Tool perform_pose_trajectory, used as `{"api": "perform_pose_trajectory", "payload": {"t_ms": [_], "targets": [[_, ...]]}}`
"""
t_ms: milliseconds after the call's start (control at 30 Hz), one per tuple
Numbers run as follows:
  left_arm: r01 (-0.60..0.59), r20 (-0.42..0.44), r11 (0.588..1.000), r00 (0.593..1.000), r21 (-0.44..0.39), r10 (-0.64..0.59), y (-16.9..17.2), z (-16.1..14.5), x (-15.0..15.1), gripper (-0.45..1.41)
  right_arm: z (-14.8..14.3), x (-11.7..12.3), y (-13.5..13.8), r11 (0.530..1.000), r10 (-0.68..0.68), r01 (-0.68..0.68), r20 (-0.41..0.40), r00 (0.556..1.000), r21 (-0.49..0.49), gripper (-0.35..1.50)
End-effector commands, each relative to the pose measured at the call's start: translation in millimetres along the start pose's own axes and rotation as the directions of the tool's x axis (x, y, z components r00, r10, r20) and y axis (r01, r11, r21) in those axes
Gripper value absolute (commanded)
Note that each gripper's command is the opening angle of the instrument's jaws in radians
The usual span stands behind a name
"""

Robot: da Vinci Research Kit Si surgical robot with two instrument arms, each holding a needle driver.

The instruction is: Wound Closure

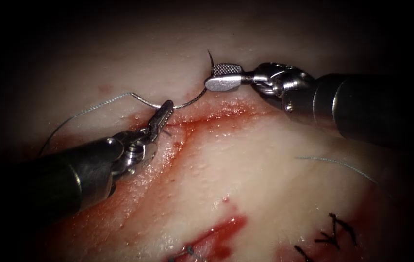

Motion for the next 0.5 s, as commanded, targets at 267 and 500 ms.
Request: {"api": "perform_pose_trajectory", "payload": {"t_ms": [267, 500], "targets": [[-0.041, -0.095, 0.999, 0.995, -0.028, 0.038, -0.1, 0.9, 0.3, -0.45, 0.1, 1.3, -0.4, 0.977, -0.209, 0.206, -0.062, 0.976, -0.045, -0.35], [-0.036, -0.113, 0.999, 0.993, -0.037, 0.031, -0.4, 0.8, -0.1, -0.45, -0.3, 1.1, -0.9, 0.99, -0.144, 0.144, -0.041, 0.989, -0.003, 1.05]]}}
